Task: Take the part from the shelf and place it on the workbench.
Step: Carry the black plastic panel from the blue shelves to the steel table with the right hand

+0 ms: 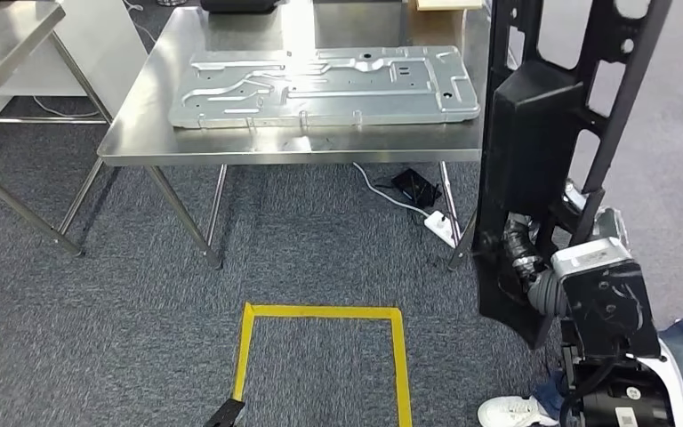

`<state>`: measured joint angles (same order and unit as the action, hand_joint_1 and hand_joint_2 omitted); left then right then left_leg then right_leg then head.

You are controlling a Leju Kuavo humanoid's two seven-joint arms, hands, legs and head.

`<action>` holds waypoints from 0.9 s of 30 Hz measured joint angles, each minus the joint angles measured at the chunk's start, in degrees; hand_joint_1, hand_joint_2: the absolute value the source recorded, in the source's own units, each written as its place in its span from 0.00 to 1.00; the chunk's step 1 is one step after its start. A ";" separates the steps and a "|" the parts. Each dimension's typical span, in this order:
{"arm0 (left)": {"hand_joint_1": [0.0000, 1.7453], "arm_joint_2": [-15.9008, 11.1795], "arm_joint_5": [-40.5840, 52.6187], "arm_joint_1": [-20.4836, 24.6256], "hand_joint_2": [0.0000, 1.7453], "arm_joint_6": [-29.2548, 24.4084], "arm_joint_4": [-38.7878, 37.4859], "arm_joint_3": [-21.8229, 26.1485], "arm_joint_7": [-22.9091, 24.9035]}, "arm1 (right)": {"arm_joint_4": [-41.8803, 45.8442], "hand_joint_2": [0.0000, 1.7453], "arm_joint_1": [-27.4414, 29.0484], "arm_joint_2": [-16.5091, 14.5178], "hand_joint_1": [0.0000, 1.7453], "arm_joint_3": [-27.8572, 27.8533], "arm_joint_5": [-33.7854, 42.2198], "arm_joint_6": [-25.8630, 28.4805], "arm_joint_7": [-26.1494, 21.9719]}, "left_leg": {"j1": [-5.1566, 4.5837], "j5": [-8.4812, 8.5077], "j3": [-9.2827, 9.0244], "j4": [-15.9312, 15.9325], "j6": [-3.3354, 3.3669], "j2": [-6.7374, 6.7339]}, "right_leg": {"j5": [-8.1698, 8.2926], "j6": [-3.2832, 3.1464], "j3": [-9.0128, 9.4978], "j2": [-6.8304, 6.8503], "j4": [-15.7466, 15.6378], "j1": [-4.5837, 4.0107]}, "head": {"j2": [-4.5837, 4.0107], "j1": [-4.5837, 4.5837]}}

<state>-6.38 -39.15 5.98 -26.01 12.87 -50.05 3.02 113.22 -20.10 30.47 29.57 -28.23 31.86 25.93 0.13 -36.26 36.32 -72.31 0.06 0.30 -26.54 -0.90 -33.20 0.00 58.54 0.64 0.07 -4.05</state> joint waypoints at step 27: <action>0.00 0.01 -0.24 -0.09 1.00 0.26 -0.02 0.00 0.50 | -2.02 1.00 1.87 -0.67 0.88 -0.34 0.99 0.27 -0.97 | -0.52 4.50 -8.01 11.08 0.71 0.38 | 2.90 0.75 -4.11 -0.04 0.86 0.45 | 0.00 0.60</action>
<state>-6.37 -39.39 5.89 -25.75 12.85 -50.05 3.52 111.20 -18.23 29.80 29.23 -27.23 32.12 24.96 -0.38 -31.77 28.31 -61.24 0.77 0.68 -23.64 -0.14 -37.31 -0.05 59.40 1.09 0.07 -3.45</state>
